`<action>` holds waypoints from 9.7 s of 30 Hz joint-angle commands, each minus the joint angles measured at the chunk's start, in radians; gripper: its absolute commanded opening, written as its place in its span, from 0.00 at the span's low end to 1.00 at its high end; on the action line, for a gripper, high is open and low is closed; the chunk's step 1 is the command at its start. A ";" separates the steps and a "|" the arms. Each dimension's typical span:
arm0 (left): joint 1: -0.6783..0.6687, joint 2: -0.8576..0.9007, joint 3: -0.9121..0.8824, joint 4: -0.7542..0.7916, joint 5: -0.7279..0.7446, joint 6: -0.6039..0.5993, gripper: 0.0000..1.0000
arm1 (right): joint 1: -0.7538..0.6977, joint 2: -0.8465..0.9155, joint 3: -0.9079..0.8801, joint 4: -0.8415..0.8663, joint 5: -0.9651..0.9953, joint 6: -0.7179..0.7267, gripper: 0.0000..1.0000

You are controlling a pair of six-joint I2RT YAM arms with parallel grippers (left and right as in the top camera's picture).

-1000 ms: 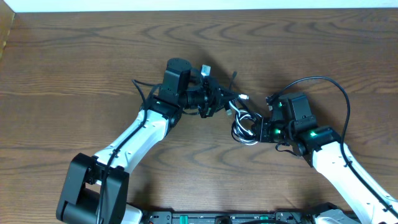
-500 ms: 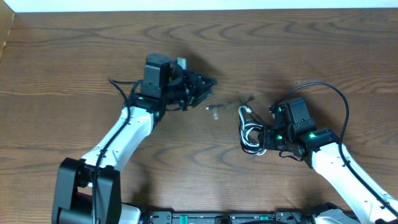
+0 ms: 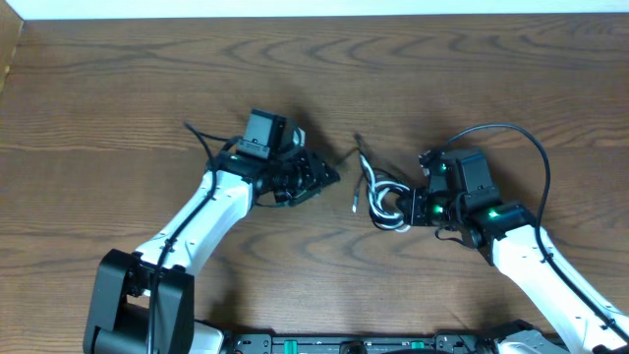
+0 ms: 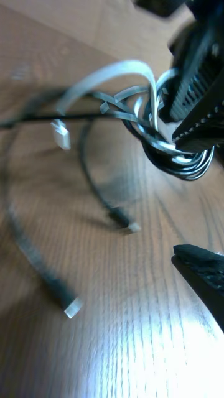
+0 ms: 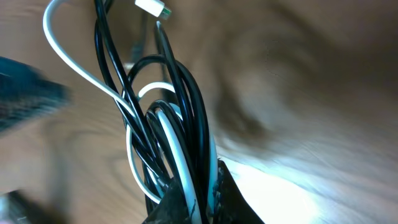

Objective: Untangle cables

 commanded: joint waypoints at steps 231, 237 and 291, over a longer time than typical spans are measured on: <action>-0.016 -0.151 0.015 0.211 0.173 0.064 0.07 | 0.003 0.014 0.000 -0.229 0.283 0.042 0.38; -0.016 -0.151 0.015 0.157 0.170 0.112 0.07 | 0.003 0.014 0.000 -0.101 0.085 -0.011 0.47; -0.069 -0.151 0.015 0.088 0.232 0.105 0.07 | 0.005 0.014 0.000 0.198 -0.263 0.208 0.01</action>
